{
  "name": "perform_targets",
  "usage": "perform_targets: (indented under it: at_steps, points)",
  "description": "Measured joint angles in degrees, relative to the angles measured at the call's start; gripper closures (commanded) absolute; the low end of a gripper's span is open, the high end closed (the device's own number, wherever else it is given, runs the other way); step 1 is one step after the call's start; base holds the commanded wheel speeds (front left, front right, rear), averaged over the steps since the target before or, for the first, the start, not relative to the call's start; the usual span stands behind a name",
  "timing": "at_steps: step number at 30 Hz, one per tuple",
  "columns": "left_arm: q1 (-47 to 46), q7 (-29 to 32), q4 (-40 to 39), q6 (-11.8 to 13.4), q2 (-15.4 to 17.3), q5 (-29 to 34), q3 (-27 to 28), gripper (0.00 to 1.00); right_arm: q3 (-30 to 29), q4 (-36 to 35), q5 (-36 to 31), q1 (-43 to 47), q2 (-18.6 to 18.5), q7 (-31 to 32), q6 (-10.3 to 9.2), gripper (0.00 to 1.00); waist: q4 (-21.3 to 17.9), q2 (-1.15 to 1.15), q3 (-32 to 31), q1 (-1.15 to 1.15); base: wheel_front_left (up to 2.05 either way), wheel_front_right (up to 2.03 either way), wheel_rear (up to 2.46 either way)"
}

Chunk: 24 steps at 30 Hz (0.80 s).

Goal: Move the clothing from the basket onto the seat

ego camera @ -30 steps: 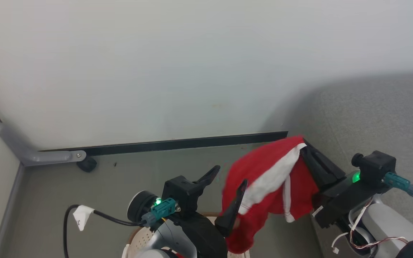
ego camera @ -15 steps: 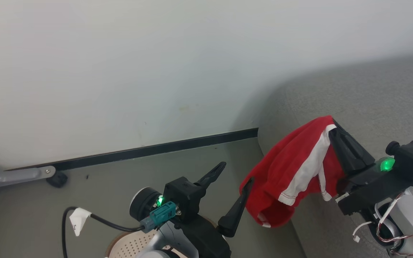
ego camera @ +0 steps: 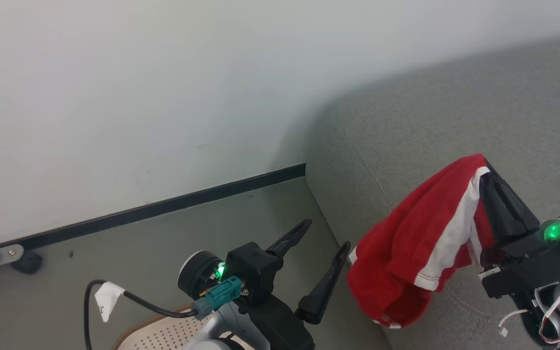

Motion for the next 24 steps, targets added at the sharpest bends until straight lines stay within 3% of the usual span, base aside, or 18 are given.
perform_targets:
  at_steps: [17,24]
  points:
    - [-1.25,-0.64,1.66,-1.82,-0.53,0.0,-1.63,0.0,-6.72,-5.45,1.24,2.95,-1.18,-0.01,-0.64,1.0,-2.13,0.0,1.79,0.0,0.0,0.0,0.0]
    - [-2.2,-0.65,1.25,-1.82,-0.89,0.62,-2.18,0.0,-11.29,-5.97,2.68,0.26,-3.34,-0.01,1.4,1.0,-2.36,0.0,3.12,0.0,0.0,0.0,0.0]
